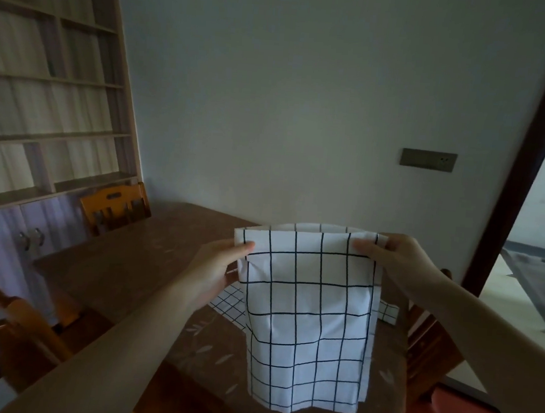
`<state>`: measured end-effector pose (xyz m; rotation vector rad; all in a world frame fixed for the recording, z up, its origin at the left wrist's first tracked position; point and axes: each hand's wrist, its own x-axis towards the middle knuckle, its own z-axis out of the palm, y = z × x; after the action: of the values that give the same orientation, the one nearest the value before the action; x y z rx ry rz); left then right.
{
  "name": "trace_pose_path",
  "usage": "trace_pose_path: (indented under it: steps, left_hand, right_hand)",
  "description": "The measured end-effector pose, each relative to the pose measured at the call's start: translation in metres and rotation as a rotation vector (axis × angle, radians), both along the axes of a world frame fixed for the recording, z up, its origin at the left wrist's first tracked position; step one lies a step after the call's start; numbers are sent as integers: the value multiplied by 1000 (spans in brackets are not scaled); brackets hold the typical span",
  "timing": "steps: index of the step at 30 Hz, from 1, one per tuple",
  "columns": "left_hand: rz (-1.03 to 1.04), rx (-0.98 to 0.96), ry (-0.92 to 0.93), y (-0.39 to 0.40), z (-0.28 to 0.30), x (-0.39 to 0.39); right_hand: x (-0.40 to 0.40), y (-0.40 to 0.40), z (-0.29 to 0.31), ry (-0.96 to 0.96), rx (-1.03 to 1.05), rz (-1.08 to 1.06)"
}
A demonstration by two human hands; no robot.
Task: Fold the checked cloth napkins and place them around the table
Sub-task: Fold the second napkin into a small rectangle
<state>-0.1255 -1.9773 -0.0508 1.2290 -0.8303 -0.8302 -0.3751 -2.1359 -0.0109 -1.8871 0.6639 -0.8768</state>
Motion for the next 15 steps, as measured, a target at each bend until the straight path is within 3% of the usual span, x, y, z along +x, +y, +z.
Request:
trace_pose_path:
  steps: [5, 15]
  left_hand:
    - [17, -10, -32, 2, 4, -7]
    - [28, -33, 76, 3, 10, -12]
  right_hand:
    - [-9, 2, 1, 30, 22, 28]
    - [-22, 2, 5, -4, -20, -29]
